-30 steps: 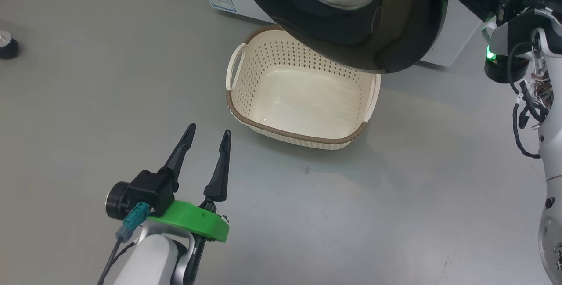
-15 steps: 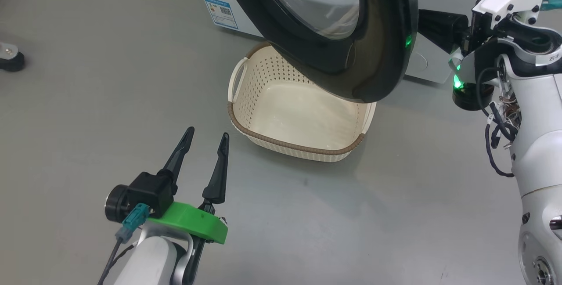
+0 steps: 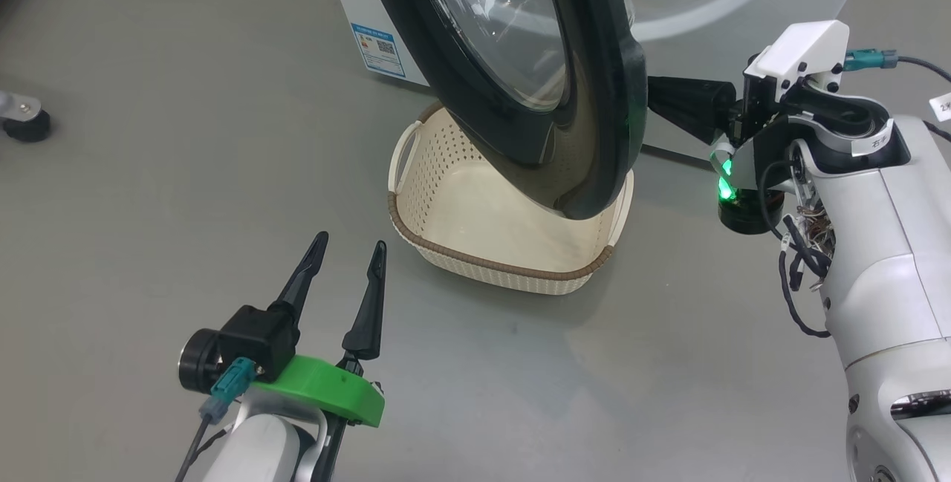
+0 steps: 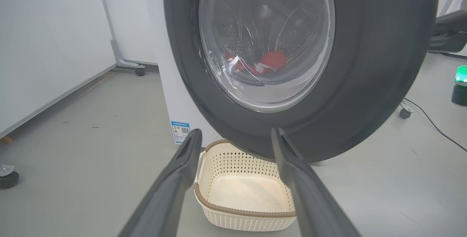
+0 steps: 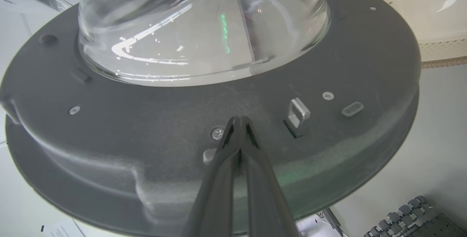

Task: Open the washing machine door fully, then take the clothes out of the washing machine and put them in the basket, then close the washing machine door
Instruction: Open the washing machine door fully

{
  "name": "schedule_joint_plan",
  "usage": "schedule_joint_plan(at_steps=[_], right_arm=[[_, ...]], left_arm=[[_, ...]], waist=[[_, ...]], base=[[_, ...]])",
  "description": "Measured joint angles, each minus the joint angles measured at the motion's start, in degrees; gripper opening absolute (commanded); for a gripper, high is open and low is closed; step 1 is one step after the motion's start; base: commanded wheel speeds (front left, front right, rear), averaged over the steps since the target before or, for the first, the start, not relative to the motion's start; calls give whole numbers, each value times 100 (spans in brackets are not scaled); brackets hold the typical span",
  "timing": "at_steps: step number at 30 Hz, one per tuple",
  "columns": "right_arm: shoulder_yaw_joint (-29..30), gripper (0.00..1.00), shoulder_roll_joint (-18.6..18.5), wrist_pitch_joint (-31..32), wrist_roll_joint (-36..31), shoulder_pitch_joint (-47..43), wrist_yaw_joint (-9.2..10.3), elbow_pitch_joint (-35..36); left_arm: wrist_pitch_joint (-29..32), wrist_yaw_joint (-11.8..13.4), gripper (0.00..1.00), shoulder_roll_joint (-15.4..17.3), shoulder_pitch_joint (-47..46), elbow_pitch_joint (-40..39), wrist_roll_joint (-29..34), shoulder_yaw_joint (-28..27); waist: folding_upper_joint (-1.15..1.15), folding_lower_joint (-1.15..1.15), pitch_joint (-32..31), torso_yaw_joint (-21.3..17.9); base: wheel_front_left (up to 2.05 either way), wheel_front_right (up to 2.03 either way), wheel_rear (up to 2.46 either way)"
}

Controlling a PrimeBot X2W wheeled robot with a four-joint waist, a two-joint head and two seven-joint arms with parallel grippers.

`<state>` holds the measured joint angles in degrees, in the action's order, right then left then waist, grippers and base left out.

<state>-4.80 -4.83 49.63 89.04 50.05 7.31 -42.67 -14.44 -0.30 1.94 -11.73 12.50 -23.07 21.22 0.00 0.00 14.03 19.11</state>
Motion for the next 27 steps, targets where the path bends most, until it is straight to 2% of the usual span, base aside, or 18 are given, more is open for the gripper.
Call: schedule_joint_plan(at_steps=[17, 27], right_arm=[[-352, 0, 81, 126, 378, -254, 0, 154], [-938, 0, 77, 201, 987, -387, 0, 382]], left_arm=[[0, 0, 100, 0, 37, -14, 40, -45], [0, 0, 100, 0, 70, -16, 40, -9]], waist=[[0, 0, -75, 9], [0, 0, -75, 87]], base=[[0, 0, 0], [0, 0, 0]])
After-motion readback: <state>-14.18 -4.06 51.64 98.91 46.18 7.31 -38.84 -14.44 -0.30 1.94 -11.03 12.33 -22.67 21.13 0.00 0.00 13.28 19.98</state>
